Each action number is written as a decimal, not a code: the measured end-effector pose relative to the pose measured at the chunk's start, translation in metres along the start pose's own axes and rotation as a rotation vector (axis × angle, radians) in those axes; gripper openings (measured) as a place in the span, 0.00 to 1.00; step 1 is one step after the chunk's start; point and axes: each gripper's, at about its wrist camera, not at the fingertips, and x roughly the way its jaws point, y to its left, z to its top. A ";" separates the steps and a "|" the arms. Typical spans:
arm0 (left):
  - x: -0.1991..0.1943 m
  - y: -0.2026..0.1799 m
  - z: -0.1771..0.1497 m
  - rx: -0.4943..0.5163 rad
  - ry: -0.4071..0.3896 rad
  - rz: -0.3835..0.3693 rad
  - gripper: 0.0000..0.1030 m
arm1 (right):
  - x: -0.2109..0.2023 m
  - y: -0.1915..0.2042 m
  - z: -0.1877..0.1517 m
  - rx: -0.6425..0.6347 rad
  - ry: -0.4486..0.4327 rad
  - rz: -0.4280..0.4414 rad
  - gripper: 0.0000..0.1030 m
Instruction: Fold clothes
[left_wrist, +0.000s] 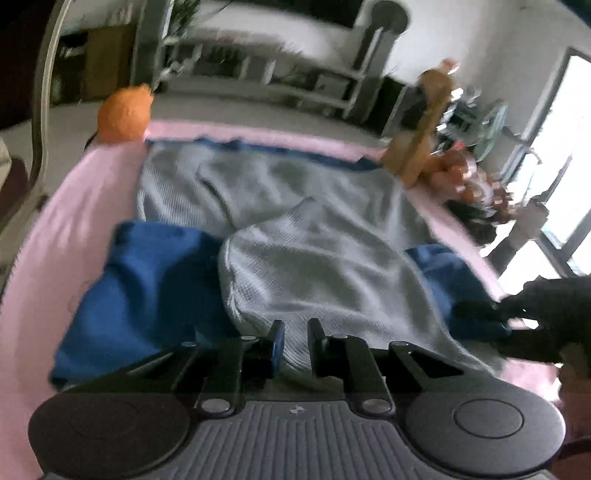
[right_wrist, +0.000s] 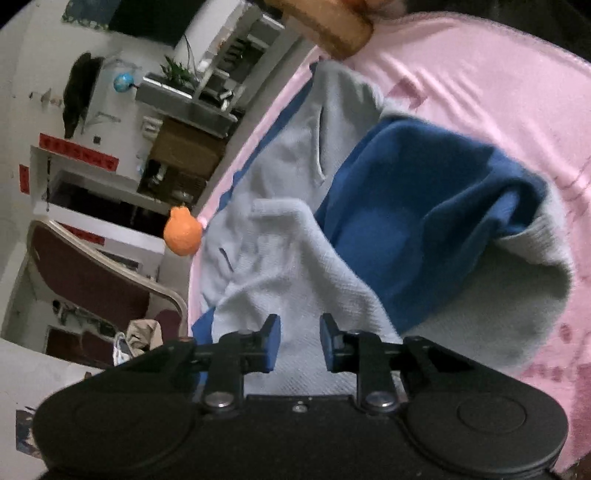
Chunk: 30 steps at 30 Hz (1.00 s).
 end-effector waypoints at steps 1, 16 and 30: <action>0.011 0.001 0.001 -0.011 0.025 0.024 0.12 | 0.008 0.002 0.000 -0.003 0.015 -0.006 0.23; -0.036 0.029 0.041 -0.124 -0.008 0.060 0.31 | 0.002 0.047 0.001 -0.153 0.021 -0.056 0.31; 0.067 0.127 0.166 -0.226 0.027 0.204 0.60 | 0.006 0.132 0.173 -0.283 -0.272 -0.164 0.38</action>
